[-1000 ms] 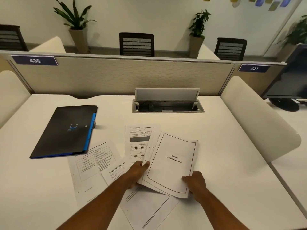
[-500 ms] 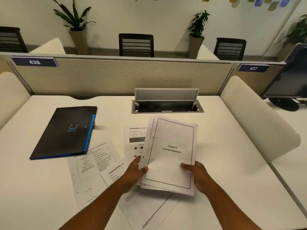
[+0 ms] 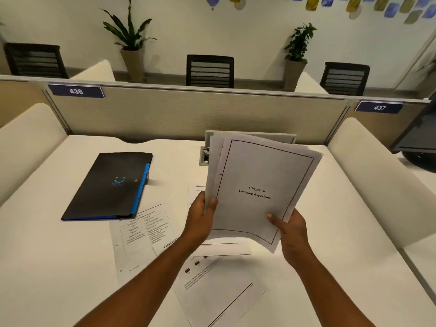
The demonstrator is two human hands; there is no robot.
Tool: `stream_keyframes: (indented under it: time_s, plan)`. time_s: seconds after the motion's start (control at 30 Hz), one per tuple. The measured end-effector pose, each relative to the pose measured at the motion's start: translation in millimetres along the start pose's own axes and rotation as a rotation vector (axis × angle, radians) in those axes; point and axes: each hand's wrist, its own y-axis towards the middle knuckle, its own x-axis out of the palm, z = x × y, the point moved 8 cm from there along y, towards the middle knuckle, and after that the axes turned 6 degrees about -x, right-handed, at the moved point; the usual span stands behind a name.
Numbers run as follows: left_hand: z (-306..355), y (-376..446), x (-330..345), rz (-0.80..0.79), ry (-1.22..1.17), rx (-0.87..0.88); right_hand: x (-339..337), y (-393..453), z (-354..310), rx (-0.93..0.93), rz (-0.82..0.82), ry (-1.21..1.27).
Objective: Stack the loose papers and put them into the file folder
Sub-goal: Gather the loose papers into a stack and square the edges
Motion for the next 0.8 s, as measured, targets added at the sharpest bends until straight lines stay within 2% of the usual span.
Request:
stream_keyframes:
  time_s: [0.13,0.37,0.5,0.67,0.8]
  plan:
    - [7,-3,-6,0.013,0.033,0.075,10,2,-20,-0.085,-0.045,-0.040]
    - [8,-14,-1,0.050,-0.003,0.052,21,-4,-19,-0.171,-0.016,-0.308]
    - [19,-14,-3,0.139,-0.013,0.085,26,-9,-36,-0.235,0.031,-0.266]
    - [10,-13,4,0.101,0.033,0.070,23,-10,-26,-0.184,0.039,-0.260]
    - [16,-17,4,0.137,0.001,0.102,21,-8,-31,-0.194,0.074,-0.214]
